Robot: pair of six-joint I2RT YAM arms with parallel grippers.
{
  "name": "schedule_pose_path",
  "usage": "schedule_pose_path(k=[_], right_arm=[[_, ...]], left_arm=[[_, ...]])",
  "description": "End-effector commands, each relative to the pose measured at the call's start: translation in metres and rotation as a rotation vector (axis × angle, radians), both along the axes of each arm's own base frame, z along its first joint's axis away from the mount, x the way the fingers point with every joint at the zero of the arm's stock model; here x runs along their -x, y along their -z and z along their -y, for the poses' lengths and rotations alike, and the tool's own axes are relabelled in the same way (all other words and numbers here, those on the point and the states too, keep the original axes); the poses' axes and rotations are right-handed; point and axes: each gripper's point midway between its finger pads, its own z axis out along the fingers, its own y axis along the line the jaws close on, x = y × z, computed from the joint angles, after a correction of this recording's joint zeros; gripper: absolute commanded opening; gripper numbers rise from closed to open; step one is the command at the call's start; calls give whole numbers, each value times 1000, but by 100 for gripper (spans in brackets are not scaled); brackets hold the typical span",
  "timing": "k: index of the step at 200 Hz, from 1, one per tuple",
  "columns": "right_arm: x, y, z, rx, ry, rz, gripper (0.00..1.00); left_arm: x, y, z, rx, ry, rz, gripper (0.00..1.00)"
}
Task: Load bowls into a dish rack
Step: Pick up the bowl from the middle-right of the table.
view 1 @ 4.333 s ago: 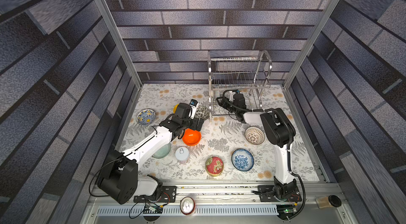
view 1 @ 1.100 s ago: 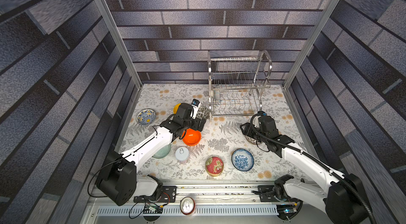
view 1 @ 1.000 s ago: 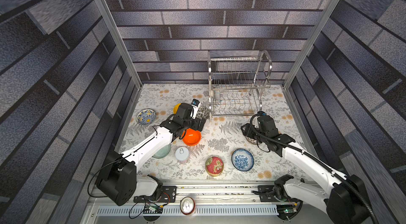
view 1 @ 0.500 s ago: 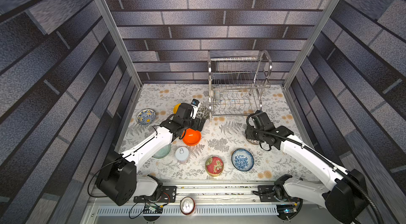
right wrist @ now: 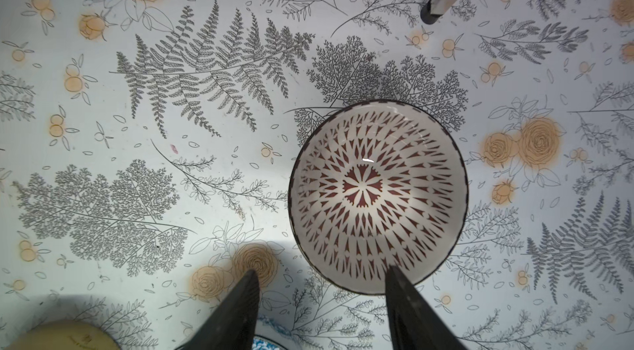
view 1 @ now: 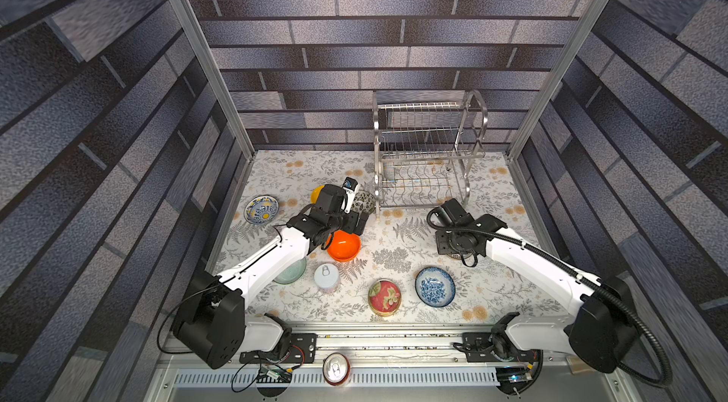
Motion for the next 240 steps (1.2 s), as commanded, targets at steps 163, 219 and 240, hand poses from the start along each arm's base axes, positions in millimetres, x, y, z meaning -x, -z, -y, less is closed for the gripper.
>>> schedule_pose_path(k=[163, 219, 240], right_arm=[[-25, 53, -29, 54, -92, -108, 33], [-22, 58, -31, 12, -95, -90, 26], [-21, 59, -32, -3, -99, -81, 25]], left_arm=[[0, -19, 2, -8, 12, 42, 100], [-2, -10, -3, -34, -12, 37, 100], [-3, -6, -4, -39, -26, 27, 100]])
